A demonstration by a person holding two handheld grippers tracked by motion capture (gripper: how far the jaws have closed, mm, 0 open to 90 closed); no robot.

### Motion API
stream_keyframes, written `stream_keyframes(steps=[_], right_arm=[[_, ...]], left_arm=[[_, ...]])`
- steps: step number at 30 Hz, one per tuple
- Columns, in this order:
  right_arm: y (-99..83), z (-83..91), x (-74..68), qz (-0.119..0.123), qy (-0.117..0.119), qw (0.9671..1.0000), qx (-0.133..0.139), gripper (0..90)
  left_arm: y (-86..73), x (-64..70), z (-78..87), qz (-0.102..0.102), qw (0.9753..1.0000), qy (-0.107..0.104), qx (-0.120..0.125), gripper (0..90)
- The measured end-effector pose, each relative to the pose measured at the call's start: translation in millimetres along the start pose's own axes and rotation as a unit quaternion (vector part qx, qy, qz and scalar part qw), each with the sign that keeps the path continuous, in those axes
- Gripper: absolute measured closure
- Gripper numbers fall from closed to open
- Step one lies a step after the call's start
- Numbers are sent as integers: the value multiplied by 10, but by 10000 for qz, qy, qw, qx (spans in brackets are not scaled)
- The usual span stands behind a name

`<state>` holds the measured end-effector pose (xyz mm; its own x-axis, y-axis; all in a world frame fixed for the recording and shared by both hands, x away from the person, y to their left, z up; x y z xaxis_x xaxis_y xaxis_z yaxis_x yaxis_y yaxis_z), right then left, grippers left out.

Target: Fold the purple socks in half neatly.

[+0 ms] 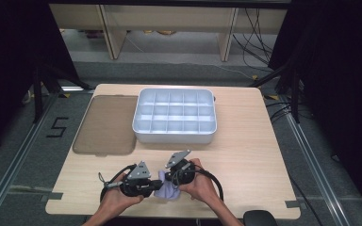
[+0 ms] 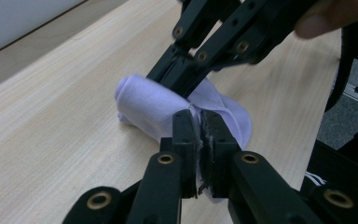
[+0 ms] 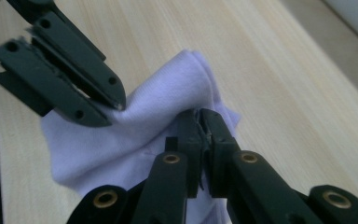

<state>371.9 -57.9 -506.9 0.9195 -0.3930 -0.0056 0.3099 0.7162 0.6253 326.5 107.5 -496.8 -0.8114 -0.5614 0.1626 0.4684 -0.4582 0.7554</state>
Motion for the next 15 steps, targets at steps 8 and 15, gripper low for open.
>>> stream_keyframes(steps=[8,15], right_arm=[[18,6,11,-42,6,10000,-18,877],[-86,251,-134,71,68,9999,141,874]], left_arm=[[-2,-4,5,69,10000,-50,47,847],[1,-22,25,101,9999,-7,35,846]])
Point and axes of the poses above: each handheld gripper's, and its own axes: z roughly backward along the jaws, y roughly out of its top, x roughly to its right, the point moved 2 cm from there along -z, roughly forward along the jaws, and after that the axes turned 3 degrees about z, right-handed, at the moved point
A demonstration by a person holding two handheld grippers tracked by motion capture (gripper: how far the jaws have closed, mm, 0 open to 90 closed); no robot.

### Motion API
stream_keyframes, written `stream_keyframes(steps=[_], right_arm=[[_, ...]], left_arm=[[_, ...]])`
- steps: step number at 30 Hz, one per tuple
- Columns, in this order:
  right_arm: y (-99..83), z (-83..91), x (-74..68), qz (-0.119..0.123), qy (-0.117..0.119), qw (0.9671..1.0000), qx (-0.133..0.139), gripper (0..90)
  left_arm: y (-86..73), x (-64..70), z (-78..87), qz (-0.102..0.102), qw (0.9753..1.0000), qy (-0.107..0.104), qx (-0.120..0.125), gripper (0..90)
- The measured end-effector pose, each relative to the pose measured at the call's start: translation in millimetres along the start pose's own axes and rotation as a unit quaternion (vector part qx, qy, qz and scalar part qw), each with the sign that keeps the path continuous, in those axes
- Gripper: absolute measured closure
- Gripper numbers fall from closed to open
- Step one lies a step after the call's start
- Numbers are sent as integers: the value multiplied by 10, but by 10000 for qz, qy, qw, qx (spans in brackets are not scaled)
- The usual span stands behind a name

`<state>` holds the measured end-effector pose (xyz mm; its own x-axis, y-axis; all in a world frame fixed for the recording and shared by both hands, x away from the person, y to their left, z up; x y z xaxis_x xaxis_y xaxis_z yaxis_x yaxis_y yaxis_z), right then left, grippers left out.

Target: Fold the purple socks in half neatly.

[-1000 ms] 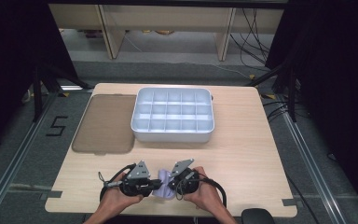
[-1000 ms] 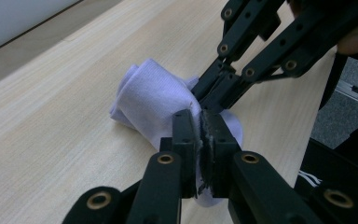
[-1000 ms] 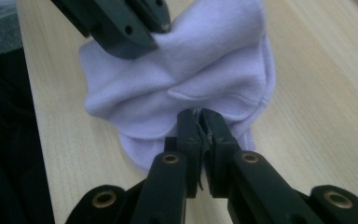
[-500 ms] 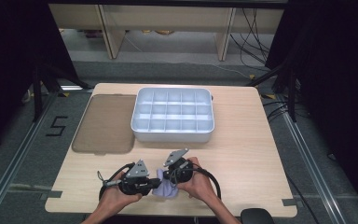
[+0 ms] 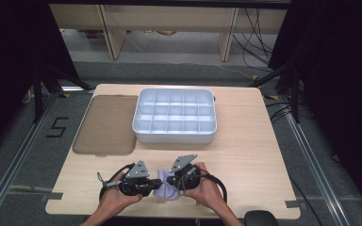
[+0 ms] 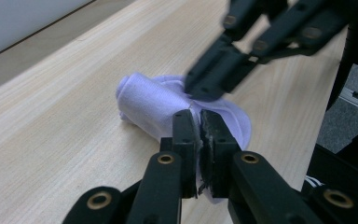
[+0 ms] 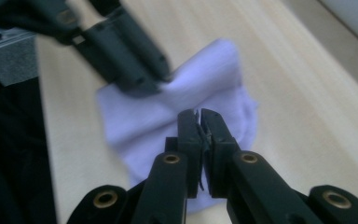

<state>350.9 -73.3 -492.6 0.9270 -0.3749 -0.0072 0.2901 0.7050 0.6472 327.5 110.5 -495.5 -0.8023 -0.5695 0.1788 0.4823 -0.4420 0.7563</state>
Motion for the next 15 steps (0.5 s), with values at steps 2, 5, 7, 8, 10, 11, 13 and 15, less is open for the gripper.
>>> stream_keyframes(steps=[2,5,7,8,10,11,13,15], right_arm=[[-33,12,-64,41,145,9999,-47,873],[-52,-42,-126,72,271,9995,-133,873],[-68,-105,-140,97,296,9993,-226,874],[-69,-132,-148,93,339,9990,-258,874],[-62,-181,-153,93,388,9988,-277,876],[-55,-206,-159,72,394,9988,-286,877],[-34,-240,-160,116,404,9988,-248,879],[-22,-252,-162,167,388,9988,-246,879]], left_arm=[[3,7,1,26,10000,-15,23,846],[7,13,6,31,10000,-22,65,846],[12,17,9,24,10000,-25,80,846],[12,27,11,43,10000,12,61,846],[12,37,-1,-9,9999,-31,98,846],[10,48,-3,47,10000,-13,66,847],[13,46,-10,-8,10000,-39,77,846],[9,33,-9,14,10000,-2,80,846]])
Point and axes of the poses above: each handheld gripper's, and its own axes: z roughly backward along the jaws, y roughly out of its top, x roughly to its right, the point moved 2 cm from there along -z, roughly forward along the jaws, and after that the axes turned 3 degrees about z, right-handed, at the moved point
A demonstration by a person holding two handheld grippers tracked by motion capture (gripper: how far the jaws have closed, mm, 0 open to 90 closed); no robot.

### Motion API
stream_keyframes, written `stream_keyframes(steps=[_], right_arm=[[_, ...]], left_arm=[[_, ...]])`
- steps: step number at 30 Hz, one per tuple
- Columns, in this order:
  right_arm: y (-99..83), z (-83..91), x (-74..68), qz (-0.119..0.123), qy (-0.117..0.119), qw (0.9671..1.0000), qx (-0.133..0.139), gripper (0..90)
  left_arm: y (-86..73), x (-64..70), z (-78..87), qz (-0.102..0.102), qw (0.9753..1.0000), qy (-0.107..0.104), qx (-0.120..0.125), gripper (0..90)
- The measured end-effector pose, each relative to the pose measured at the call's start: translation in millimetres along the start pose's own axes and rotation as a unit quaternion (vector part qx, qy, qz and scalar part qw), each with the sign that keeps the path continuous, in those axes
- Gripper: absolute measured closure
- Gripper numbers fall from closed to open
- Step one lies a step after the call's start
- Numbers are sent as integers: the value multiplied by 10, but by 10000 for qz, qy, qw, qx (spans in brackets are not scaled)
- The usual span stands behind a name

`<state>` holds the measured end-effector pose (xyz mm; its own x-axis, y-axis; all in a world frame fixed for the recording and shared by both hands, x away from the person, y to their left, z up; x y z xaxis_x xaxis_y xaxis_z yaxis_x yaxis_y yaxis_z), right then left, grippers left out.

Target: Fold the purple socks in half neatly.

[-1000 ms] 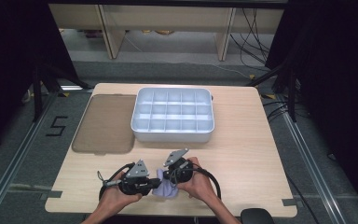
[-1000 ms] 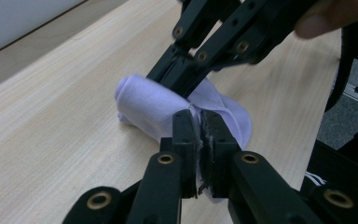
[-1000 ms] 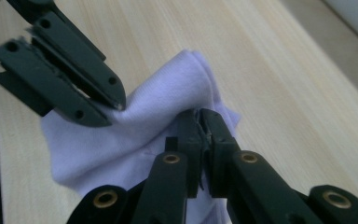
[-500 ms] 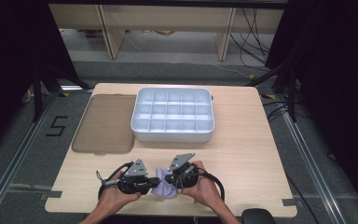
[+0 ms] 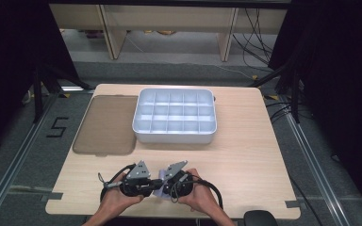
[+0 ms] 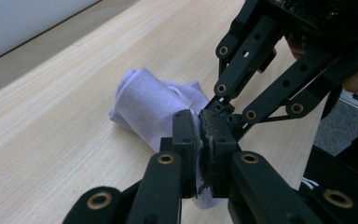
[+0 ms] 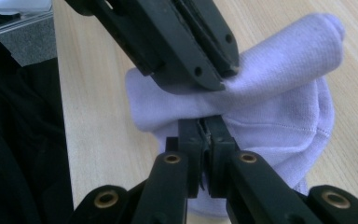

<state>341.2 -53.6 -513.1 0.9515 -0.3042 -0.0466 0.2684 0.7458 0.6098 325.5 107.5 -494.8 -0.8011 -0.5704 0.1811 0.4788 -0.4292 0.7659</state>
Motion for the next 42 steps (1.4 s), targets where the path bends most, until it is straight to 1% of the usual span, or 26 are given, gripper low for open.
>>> stream_keyframes(steps=[4,5,6,9,10,12,13,15,19,21,23,24,25,26,27,28,29,30,31,32,33,34,35,36,37,42], right_arm=[[-20,75,29,-75,-18,9999,89,876],[-35,133,62,-94,-107,9997,176,876],[-44,173,76,-162,-122,9995,256,876],[-102,304,178,-295,-328,9987,262,876],[-121,307,203,-343,-384,9984,220,876],[-164,263,229,-425,-366,9984,21,876],[-180,233,238,-368,-364,9986,-88,876],[-191,170,243,-354,-245,9990,-142,880],[-196,171,264,-468,-187,9986,-133,881],[-203,172,268,-527,-123,9985,-114,880],[-209,178,287,-518,-179,9985,-95,880],[-215,186,296,-528,-161,9984,-95,880],[-222,191,308,-540,-136,9984,-78,879],[-230,197,315,-576,-115,9983,-61,876],[-243,219,345,-559,-173,9983,-62,875],[-252,235,366,-574,-215,9981,-20,873],[-256,250,376,-648,-232,9976,65,871],[-260,289,409,-675,-347,9970,122,871],[-254,328,437,-679,-388,9967,203,871],[-244,373,443,-804,-447,9954,271,871],[-226,406,444,-845,-463,9947,365,871],[-207,455,448,-840,-484,9946,360,871],[-185,471,465,-719,-546,9946,515,871],[-157,482,451,-744,-548,9937,637,871],[-131,513,451,-702,-486,9946,592,871],[0,504,407,-535,-356,9954,708,871]], left_arm=[[5,-3,14,-29,10000,11,20,847],[8,8,7,34,9999,-30,92,847],[11,1,15,-36,10000,-35,60,847],[11,11,13,27,10000,1,13,847],[16,10,10,-43,10000,-19,22,846],[18,34,0,-3,10000,-32,9,846],[23,36,-13,-108,9999,-32,35,846],[37,68,-53,-136,9999,-45,14,846],[70,127,-151,-266,9996,-86,-81,845],[86,158,-202,-242,9996,-120,-90,844],[97,177,-257,-243,9995,-164,-89,844],[100,172,-270,-294,9993,-149,-203,843],[96,188,-301,-243,9994,-168,-190,843],[93,179,-323,-349,9990,-156,-250,842],[77,187,-346,-329,9989,-140,-291,841],[70,184,-371,-396,9987,-131,-293,841],[63,187,-386,-362,9988,-162,-294,841],[66,176,-388,-435,9985,-131,-314,841],[71,182,-396,-369,9987,-183,-284,841],[69,189,-401,-273,9990,-174,-298,841],[72,181,-405,-337,9988,-154,-319,840],[65,194,-424,-244,9991,-169,-291,839],[66,183,-424,-332,9986,-166,-369,839],[72,177,-424,-412,9982,-165,-392,839],[73,179,-431,-397,9984,-168,-377,838],[72,169,-426,-444,9980,-171,-425,837]])
Point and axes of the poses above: each handheld gripper's, and its own axes: z roughly backward along the jaws, y roughly out of its top, x roughly to its right, the point moved 2 cm from there along -z, roughly forward along the jaws, and after that the axes turned 3 degrees about z, right-handed, at the moved point
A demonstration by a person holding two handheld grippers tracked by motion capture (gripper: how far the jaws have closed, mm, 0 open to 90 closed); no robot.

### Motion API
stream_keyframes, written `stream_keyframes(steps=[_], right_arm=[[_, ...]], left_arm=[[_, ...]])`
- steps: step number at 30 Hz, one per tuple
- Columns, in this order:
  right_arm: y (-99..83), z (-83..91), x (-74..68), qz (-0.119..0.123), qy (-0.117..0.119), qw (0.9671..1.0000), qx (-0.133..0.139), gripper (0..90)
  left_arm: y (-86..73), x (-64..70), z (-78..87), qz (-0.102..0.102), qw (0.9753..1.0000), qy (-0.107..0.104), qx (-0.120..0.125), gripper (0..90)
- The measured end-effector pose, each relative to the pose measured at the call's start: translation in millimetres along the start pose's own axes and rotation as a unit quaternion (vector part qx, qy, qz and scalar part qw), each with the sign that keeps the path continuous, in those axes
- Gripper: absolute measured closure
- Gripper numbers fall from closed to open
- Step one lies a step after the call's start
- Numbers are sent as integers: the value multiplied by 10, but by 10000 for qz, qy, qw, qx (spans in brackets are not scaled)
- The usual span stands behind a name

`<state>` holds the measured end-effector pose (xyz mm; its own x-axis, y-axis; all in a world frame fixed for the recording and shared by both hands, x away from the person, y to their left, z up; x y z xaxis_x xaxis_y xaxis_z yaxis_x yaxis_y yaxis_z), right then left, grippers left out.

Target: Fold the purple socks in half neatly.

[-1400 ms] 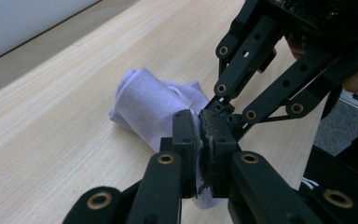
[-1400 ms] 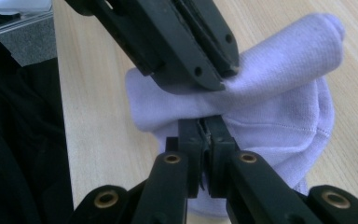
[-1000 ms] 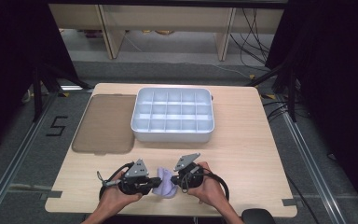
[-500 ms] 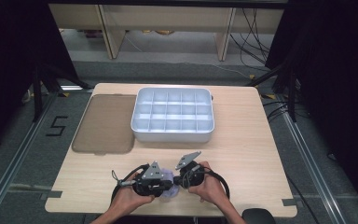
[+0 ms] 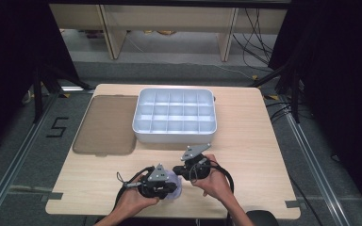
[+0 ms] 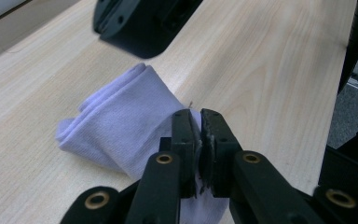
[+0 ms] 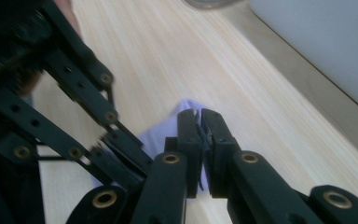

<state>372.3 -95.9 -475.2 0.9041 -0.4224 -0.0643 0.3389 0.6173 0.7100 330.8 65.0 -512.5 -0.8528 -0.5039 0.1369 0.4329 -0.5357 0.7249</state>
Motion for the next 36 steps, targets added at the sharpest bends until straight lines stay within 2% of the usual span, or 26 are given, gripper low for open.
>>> stream_keyframes(steps=[3,5,7,9,10,12,13,14,15,17,21,22,23,24,25,28,30,33,34,35,36], right_arm=[[39,-64,-33,82,119,9999,7,871],[31,-124,-42,108,178,9997,-83,871],[5,-171,-48,89,181,9995,-233,872],[-39,-226,-39,44,89,9993,-353,873],[-57,-236,-23,110,20,9989,-457,873],[-86,-269,-14,59,47,9989,-461,874],[-85,-258,-4,82,41,9987,-501,874],[-88,-256,-3,73,34,9987,-509,874],[-93,-272,-7,59,33,9990,-449,874],[-96,-269,0,78,2,9990,-451,874],[-100,-261,0,35,67,9988,-493,874],[-99,-257,0,45,28,9987,-511,874],[-99,-254,6,69,17,9987,-509,874],[-99,-257,1,32,49,9987,-511,874],[-101,-259,12,68,6,9987,-501,874],[-102,-256,10,53,-3,9988,-496,874],[-102,-257,9,34,9,9988,-492,874],[-104,-250,6,29,9,9987,-514,874],[-106,-248,6,21,23,9987,-514,874],[-108,-248,7,21,25,9987,-512,874],[-109,-246,5,11,39,9987,-502,874]], left_arm=[[-1,5,-4,28,10000,8,25,837],[-3,11,-6,58,10000,7,52,836],[-8,9,-8,36,10000,31,60,836],[-6,9,-4,3,10000,-3,72,834],[-5,12,-5,33,9999,-21,101,833],[1,28,1,130,9997,-36,207,823],[6,21,15,103,9997,-65,214,819],[8,39,31,259,9993,-105,252,813],[17,24,56,197,9992,-152,315,808],[23,15,125,368,9981,-242,428,805],[39,-6,303,382,9971,-219,624,797],[20,-20,347,383,9978,-140,517,799],[5,-25,358,347,9977,-233,542,801],[-25,-14,356,486,9972,-249,518,803],[-49,-28,351,419,9976,-247,489,805],[-118,-35,300,526,9975,-318,362,813],[-132,-18,252,555,9976,-295,294,817],[-145,28,179,285,9992,-252,136,823],[-155,49,155,279,9993,-216,91,827],[-162,42,140,149,9997,-166,38,832],[-173,46,127,234,9996,-148,12,835]])
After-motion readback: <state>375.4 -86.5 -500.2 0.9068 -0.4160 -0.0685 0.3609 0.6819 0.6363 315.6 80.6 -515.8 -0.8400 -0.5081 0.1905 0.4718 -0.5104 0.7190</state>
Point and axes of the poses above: each handheld gripper's, and its own axes: z roughly backward along the jaws, y roughly out of its top, x roughly to its right, the point moved 2 cm from there along -z, roughly forward along the jaws, and after that the axes turned 3 degrees about z, right-handed, at the moved point
